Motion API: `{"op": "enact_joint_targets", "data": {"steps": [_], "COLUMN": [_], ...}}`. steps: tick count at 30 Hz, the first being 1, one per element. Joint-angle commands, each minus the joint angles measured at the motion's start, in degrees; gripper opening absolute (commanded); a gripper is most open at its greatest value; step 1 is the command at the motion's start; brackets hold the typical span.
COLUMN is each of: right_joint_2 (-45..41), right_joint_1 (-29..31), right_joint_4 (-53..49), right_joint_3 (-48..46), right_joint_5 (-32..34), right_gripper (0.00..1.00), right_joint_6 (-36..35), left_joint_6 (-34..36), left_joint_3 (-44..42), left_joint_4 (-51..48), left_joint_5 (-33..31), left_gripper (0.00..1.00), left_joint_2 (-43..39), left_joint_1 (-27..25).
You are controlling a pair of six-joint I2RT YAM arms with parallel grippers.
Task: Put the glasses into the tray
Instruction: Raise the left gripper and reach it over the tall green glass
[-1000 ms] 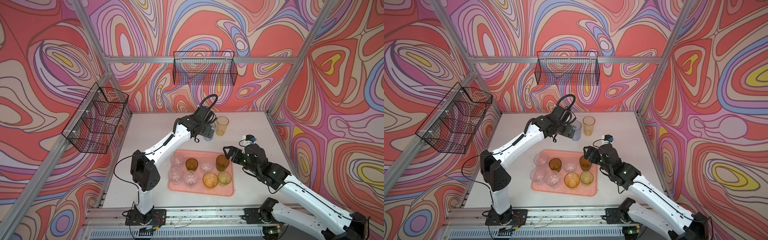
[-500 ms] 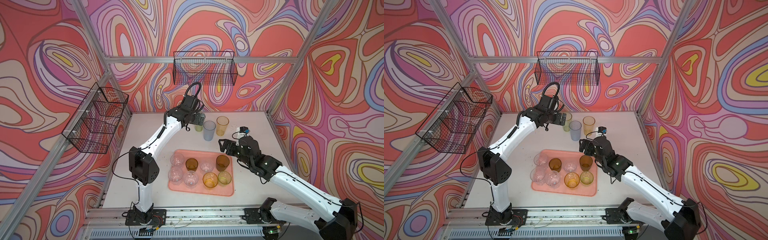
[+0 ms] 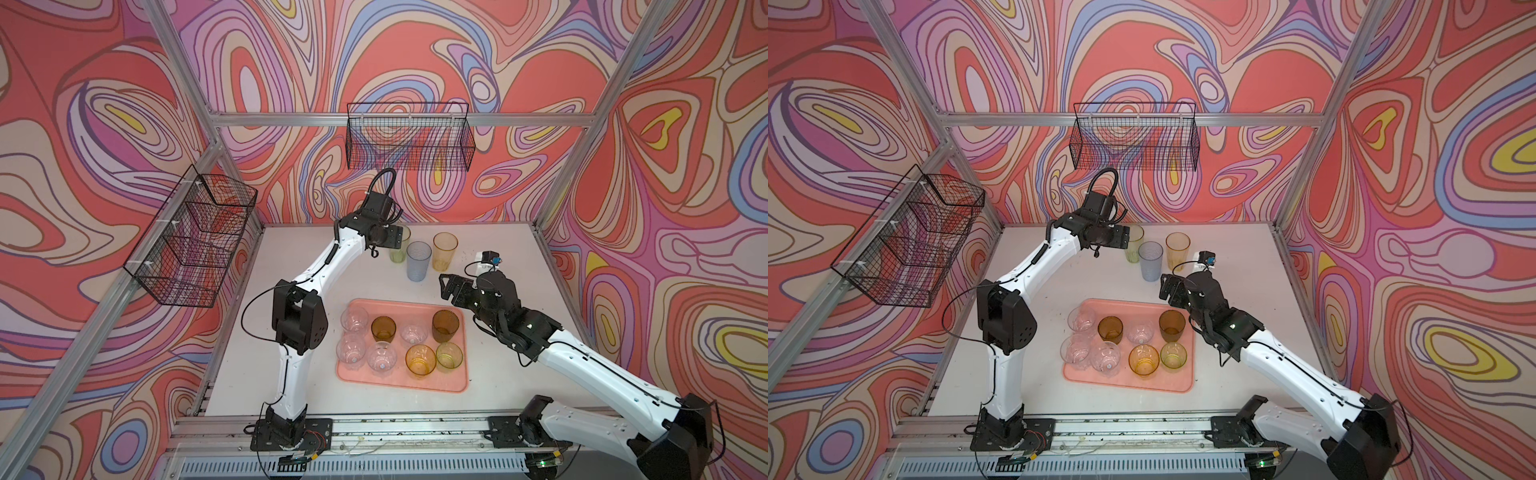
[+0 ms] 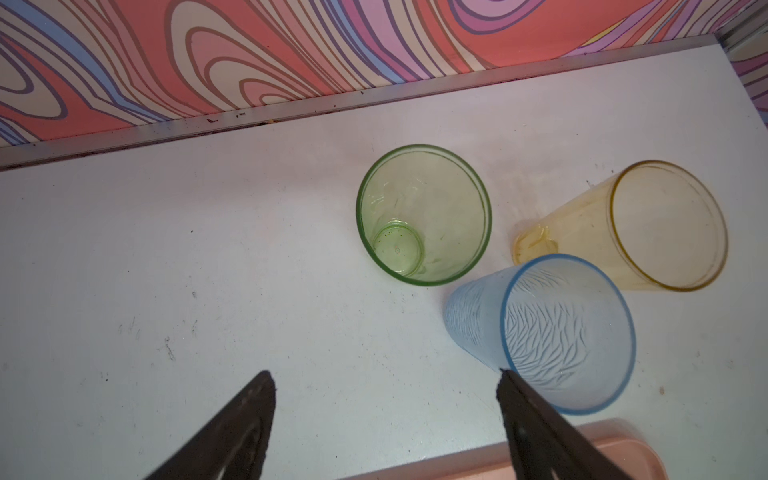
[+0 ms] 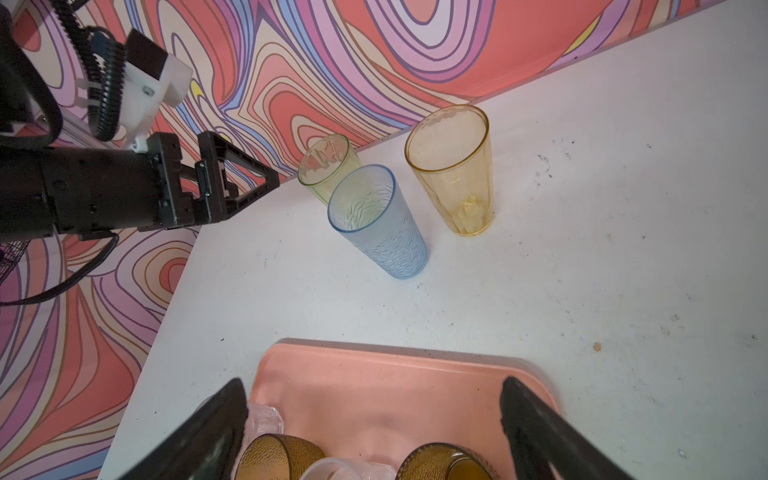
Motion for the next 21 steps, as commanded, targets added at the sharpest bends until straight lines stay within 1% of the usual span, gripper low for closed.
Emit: {"op": "enact_joint_targets", "data": {"steps": [1, 7, 15, 16, 18, 21], "right_joint_2": [0.64, 1.28, 2.37, 2.57, 2.95, 3.21], "right_joint_1": [-0.25, -0.25, -0.25, -0.24, -0.25, -0.25], "right_joint_4": [-0.13, -0.56, -0.13, -0.29, -1.37, -2.48], "right_joint_3": [0.01, 0.34, -0.21, -0.03, 0.63, 1.56], "right_joint_5": [1.81, 2.50, 2.46, 2.47, 3.29, 4.27], "right_gripper": [0.98, 0.98, 0.98, 0.98, 0.98, 0.98], "right_joint_6": [0.85, 1.41, 3.44, 3.45, 3.60, 3.53], "left_joint_6": [-0.85, -0.87, 0.75, 1.05, 1.75, 2.35], "left_joint_3": [3.96, 6.62, 10.46, 10.55, 10.74, 11.14], "left_joint_4": [-1.15, -0.55, -0.98, -0.82, -0.62, -0.64], "left_joint_5": [-1.15, -1.10, -2.26, -2.39, -3.50, -4.63], "left_gripper": [0.80, 0.71, 0.65, 0.63, 0.62, 0.58], "left_joint_2": [2.96, 6.15, 10.03, 10.31, 11.01, 11.96], "left_joint_1": [0.90, 1.72, 2.06, 2.08, 2.09, 2.16]}}
